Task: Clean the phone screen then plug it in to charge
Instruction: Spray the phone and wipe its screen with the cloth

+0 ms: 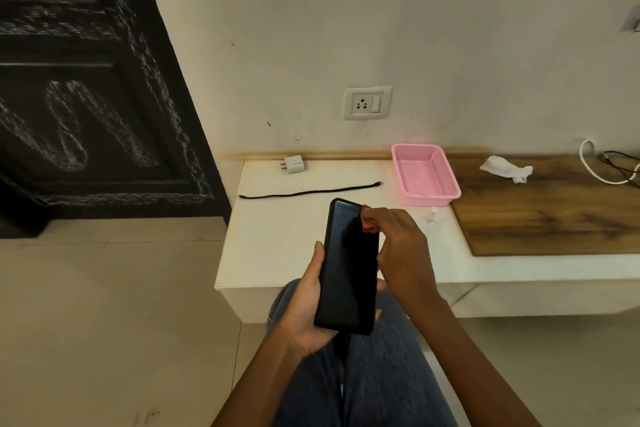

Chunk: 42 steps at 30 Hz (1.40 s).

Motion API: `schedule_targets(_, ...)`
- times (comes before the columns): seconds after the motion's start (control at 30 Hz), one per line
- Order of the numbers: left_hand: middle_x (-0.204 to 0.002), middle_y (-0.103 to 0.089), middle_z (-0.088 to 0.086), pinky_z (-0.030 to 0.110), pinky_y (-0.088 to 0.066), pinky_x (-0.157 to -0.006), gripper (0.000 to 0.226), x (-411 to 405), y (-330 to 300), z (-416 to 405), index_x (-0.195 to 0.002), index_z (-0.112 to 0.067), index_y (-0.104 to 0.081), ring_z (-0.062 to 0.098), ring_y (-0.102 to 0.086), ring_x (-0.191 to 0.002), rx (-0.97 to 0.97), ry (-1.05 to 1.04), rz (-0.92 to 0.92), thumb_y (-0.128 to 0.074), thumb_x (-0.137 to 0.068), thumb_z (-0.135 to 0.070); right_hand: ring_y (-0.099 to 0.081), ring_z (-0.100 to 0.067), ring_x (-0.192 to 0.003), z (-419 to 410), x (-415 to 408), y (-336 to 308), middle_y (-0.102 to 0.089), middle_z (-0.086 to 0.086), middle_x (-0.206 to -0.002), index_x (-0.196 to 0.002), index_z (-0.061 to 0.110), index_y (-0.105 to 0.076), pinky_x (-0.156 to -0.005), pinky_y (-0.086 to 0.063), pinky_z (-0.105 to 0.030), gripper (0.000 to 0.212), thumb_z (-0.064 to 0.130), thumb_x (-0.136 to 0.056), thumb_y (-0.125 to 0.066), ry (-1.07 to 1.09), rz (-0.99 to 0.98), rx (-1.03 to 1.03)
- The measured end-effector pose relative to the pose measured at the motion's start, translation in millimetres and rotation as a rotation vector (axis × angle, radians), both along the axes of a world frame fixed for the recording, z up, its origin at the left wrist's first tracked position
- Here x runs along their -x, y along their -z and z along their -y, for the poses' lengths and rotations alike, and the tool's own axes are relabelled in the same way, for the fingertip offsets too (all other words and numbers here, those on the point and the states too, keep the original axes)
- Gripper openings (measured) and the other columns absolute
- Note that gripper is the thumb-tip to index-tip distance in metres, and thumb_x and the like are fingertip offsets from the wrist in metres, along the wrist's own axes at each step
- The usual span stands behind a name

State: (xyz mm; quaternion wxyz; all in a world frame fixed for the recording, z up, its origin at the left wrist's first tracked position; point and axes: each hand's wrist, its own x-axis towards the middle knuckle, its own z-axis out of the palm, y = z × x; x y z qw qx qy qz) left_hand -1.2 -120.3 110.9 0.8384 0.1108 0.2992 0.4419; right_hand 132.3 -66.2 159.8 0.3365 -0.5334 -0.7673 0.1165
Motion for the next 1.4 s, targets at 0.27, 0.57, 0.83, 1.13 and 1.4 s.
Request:
schedule_targets(0.27, -0.124, -0.064, 0.015, 0.037, -0.055, -0.085, 0.067, -2.3, 2.3, -0.8, -0.118, -0.017, -0.068, 0.027, -0.063, -0.112, 0.027, 0.002, -0.059, -0.056, -0.074, -0.067, -0.06, -0.027, -0.097, 7.1, 27.6, -9.7, -0.066, -0.012, -0.102, -0.103, 0.005, -0.065, -0.079, -0.051, -0.032, 0.034, -0.005, -0.074, -0.049, -0.04, -0.044, -0.074)
schedule_targets(0.57, -0.121, -0.065, 0.019, 0.046, -0.055, -0.082, 0.069, 2.3, 2.7, 1.0, -0.123, -0.011, -0.065, 0.032, -0.066, -0.105, 0.052, -0.033, 0.072, -0.054, -0.079, -0.064, -0.062, -0.028, -0.09, 2.7, 14.9, -5.8, -0.067, -0.012, -0.097, -0.102, 0.003, -0.066, -0.073, -0.053, -0.034, 0.039, -0.017, -0.069, -0.059, -0.034, 0.005, -0.053)
schedule_targets(0.83, -0.117, -0.068, 0.015, 0.037, -0.057, -0.079, 0.065, -4.8, 7.8, 2.0, -0.113, -0.015, -0.071, 0.027, -0.067, -0.104, 0.068, -0.028, 0.007, -0.052, -0.078, -0.065, -0.062, -0.029, -0.095, 12.1, 25.7, -3.9, -0.067, -0.013, -0.102, -0.096, 0.001, -0.065, -0.076, -0.05, -0.033, 0.033, -0.017, -0.07, -0.056, 0.021, 0.016, -0.046)
schedule_targets(1.13, -0.118, -0.067, 0.016, 0.037, -0.057, -0.079, 0.064, 1.6, 6.5, 0.8, -0.117, -0.015, -0.069, 0.027, -0.067, -0.104, 0.055, -0.08, 0.032, -0.052, -0.079, -0.064, -0.066, -0.027, -0.087, 14.3, 30.7, -8.3, -0.069, -0.01, -0.099, -0.1, 0.005, -0.066, -0.069, -0.052, -0.028, 0.037, -0.006, -0.067, -0.054, -0.063, 0.047, -0.099)
schedule_targets(1.4, -0.123, -0.065, 0.015, 0.037, -0.055, -0.086, 0.067, -0.4, 4.6, 0.3, -0.119, -0.018, -0.068, 0.027, -0.064, -0.11, 0.05, -0.06, -0.027, -0.047, -0.079, -0.068, -0.065, -0.028, -0.09, 20.3, 20.4, 0.8, -0.068, -0.013, -0.098, -0.102, 0.002, -0.065, -0.074, -0.052, -0.029, 0.036, -0.014, -0.069, -0.061, 0.043, 0.053, -0.081)
